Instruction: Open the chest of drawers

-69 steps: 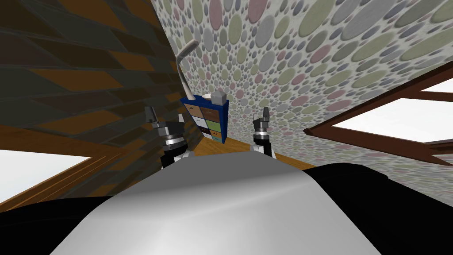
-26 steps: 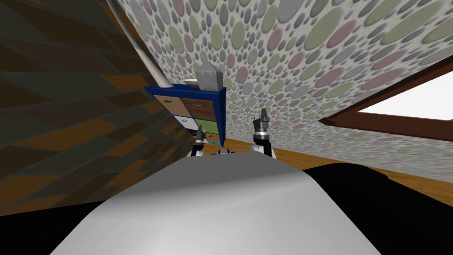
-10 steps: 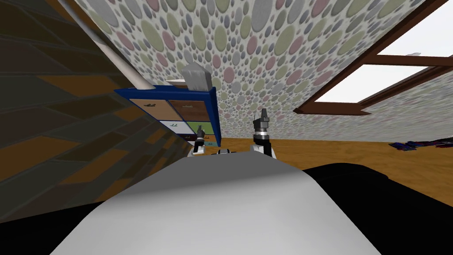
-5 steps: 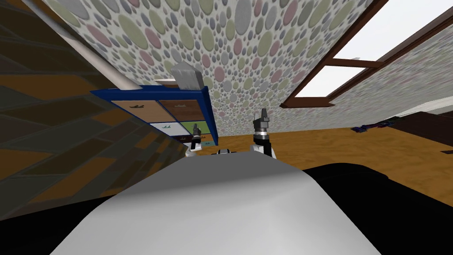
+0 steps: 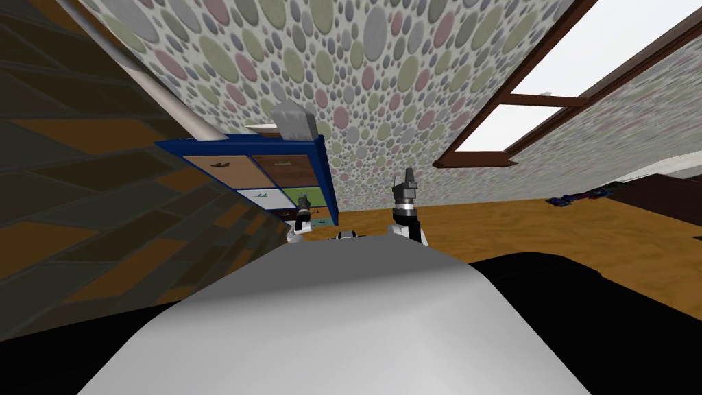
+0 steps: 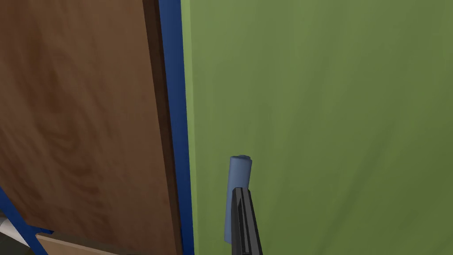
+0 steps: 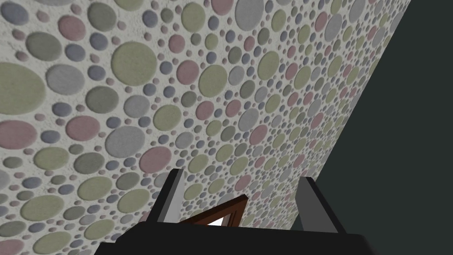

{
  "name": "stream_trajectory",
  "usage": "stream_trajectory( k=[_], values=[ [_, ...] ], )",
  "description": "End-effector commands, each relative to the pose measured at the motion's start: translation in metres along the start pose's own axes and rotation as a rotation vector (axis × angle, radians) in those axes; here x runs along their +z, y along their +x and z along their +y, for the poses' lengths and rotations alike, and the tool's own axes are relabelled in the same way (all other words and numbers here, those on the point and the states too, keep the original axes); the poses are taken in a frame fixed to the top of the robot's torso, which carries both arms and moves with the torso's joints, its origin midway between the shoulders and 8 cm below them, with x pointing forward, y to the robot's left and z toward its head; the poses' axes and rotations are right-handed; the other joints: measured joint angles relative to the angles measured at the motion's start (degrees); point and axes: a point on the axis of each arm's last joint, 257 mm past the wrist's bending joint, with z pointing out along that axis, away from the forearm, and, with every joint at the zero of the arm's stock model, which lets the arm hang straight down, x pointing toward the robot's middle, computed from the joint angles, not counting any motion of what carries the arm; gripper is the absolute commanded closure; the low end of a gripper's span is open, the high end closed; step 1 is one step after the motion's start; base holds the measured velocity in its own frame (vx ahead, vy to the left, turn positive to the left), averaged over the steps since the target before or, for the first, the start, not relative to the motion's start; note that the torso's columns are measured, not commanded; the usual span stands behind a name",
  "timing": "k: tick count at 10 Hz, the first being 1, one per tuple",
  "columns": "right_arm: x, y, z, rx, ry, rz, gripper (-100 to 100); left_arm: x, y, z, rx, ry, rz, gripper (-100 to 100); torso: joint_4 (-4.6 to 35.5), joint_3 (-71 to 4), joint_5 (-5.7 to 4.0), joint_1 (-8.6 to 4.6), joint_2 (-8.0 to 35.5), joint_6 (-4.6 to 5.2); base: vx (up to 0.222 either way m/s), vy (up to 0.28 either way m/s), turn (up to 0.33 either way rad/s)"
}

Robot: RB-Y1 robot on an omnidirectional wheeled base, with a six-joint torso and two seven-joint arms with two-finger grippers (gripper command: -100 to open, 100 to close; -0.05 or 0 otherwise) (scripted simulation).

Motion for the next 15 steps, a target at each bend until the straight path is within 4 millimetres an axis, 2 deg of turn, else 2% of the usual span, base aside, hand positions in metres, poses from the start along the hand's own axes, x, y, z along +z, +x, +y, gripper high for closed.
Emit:
stream_trajectory(
  k=[1,3,4,7,9,11,13,14,15],
  values=[
    [0.000,0.000,0.000,0.000,0.000,0.000,0,-0.013,0.020,0.000,0.000,0.000,0.040,100,0.04,0.10,-0.03,-0.08,0.15,-0.02,0.085,0.001,0.124],
    [0.000,0.000,0.000,0.000,0.000,0.000,0,-0.036,0.047,0.004,-0.005,-0.012,0.099,100,0.12,0.19,-0.02,0.02,0.25,0.05,0.083,0.007,0.274],
    [0.000,0.000,0.000,0.000,0.000,0.000,0,-0.035,0.051,0.000,-0.007,-0.003,0.106,100,0.09,0.17,-0.01,0.01,0.24,-0.01,0.099,0.004,0.109],
    [0.000,0.000,0.000,0.000,0.000,0.000,0,-0.067,0.093,-0.001,-0.030,-0.008,0.188,100,0.12,0.26,-0.04,-0.10,0.39,-0.03,0.117,0.000,0.295],
    [0.000,0.000,0.000,0.000,0.000,0.000,0,-0.070,0.099,-0.003,-0.035,-0.006,0.200,100,0.14,0.30,-0.02,-0.06,0.48,0.04,0.065,0.003,0.027],
    [0.000,0.000,0.000,0.000,0.000,0.000,0,-0.094,0.128,-0.005,-0.060,-0.014,0.252,100,0.17,0.38,-0.04,-0.07,0.58,-0.05,0.063,-0.006,0.314],
    [0.000,0.000,0.000,0.000,0.000,0.000,0,-0.091,0.126,-0.007,-0.060,-0.009,0.251,100,0.10,0.20,-0.04,-0.11,0.33,0.04,0.056,-0.010,0.039],
    [0.000,0.000,0.000,0.000,0.000,0.000,0,-0.089,0.123,-0.007,-0.039,-0.014,0.268,-100,0.13,0.30,-0.03,-0.06,0.48,0.00,0.002,0.021,-0.030],
    [0.000,0.000,0.000,0.000,0.000,0.000,0,-0.085,0.125,-0.010,-0.037,-0.017,0.281,-100,0.17,0.37,-0.01,0.04,0.58,-0.01,-0.013,0.070,-0.070]
  ],
)
